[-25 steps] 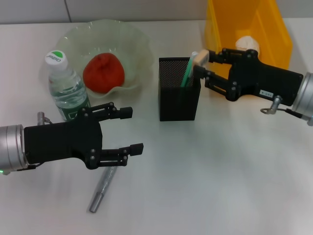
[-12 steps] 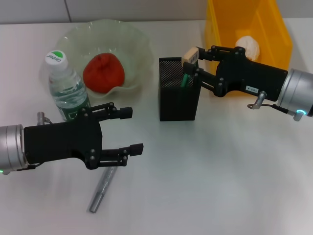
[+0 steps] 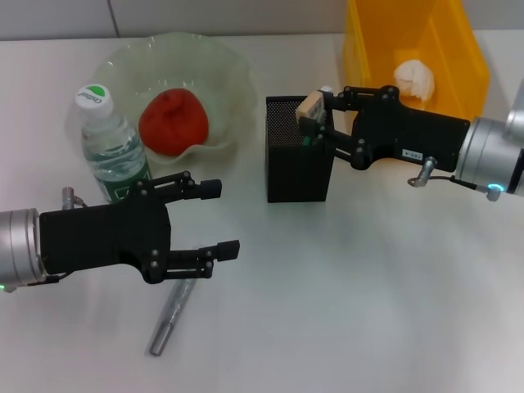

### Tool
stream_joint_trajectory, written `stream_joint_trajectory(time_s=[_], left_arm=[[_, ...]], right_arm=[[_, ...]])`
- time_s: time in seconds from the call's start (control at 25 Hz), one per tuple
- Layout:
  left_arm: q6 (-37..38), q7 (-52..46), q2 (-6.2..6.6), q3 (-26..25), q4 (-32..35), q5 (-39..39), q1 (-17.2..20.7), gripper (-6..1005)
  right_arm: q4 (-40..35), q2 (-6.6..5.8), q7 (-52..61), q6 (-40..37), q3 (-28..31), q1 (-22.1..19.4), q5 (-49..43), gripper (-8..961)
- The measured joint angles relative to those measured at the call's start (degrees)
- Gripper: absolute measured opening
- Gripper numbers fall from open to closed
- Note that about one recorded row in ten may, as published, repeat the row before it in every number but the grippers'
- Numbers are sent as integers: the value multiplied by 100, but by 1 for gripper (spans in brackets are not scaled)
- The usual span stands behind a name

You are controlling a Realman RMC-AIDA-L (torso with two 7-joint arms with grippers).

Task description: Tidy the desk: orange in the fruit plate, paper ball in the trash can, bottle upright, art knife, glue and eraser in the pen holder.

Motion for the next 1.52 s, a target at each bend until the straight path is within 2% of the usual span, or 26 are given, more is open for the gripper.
stream_joint_trajectory(time_s=[0.2,0.4,0.76,0.96,1.2,1.36,1.44,1.52], left_arm=[[2,0,-5,0,2,0,1,814],[6,0,-1,0,1,-1,-2,814],[8,0,0,0,0,-4,-14,815],[25,0,0,0,13,-49,-40,814],[27,5,-1,0,0,-293,-70,814],[42,7,3,0,0,-455,-67,814],[45,9,-1,5,1,-523,-102,815],[45,9,-4,8,2,-551,-136,815]], right_arm=[[-20,0,0,98,-57,13,-4,413],[-21,0,1,103,-59,62,-3,508],[-49,14,-10,47,-49,26,26,508],[-150,33,-97,-221,10,-185,92,509],[-39,36,-707,-1015,25,-613,597,509],[11,27,-844,-1411,26,-840,740,508],[71,8,-853,-1954,25,-1129,731,508],[96,7,-837,-2035,25,-1201,717,509]])
